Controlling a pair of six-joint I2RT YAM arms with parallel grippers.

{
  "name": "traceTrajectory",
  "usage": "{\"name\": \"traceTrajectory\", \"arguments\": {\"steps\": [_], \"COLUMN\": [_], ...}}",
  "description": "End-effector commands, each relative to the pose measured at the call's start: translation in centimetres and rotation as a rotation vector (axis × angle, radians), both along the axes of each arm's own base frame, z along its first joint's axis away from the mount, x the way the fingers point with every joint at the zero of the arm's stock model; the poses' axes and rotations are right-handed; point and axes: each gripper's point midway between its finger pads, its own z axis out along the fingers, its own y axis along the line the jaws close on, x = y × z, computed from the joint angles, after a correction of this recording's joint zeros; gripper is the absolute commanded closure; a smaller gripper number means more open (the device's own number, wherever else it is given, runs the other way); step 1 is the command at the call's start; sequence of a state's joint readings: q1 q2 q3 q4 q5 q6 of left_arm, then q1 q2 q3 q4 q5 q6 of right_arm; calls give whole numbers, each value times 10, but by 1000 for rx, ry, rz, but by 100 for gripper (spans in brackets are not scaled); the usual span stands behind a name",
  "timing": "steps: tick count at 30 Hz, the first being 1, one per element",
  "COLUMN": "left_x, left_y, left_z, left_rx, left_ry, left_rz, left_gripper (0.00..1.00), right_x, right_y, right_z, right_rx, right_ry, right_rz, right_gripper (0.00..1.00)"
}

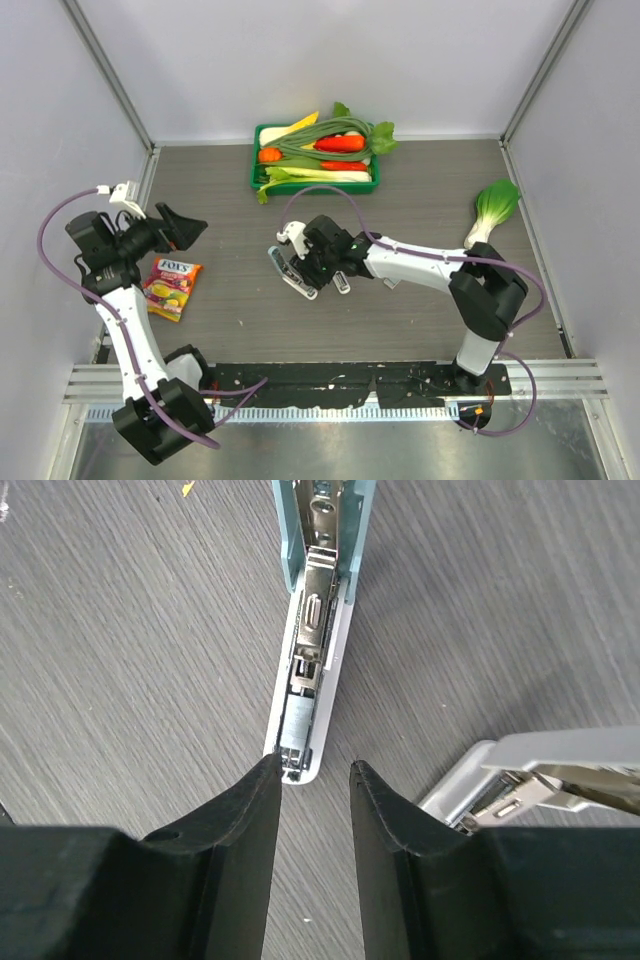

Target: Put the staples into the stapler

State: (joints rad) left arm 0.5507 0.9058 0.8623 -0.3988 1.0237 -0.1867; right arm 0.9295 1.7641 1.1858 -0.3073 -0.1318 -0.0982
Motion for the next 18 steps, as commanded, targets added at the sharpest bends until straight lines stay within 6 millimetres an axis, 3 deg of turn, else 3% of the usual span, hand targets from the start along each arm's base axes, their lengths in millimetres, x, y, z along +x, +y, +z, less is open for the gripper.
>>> {"name": "traceTrajectory", "arguments": {"steps": [1, 5, 7, 10, 15, 18], "left_x": [5, 10, 11, 12, 7, 4], "left_y": [-6, -16, -21, -31, -39, -40], "left_z": [15, 16, 18, 19, 14, 12], "left_rx": [13, 15, 33, 58, 67, 75], "left_ry": [-52, -34, -37, -47, -58, -70], "left_rz": [-42, -86, -112, -141, -159, -154], "left_gripper": [0, 0, 0, 0, 0, 0], "right_x": [3, -4, -2, 12, 55, 50], "right_y": [-1, -8, -17, -46, -122, -154], "right_z": [38, 45, 60, 67, 67, 48], "right_rx": [94, 102, 115, 122, 48, -56], "right_ry": [-88, -93, -138, -160, -179, -123], "right_rz": [65, 102, 106, 41, -178, -187], "right_gripper": [60, 60, 60, 59, 59, 59]}}
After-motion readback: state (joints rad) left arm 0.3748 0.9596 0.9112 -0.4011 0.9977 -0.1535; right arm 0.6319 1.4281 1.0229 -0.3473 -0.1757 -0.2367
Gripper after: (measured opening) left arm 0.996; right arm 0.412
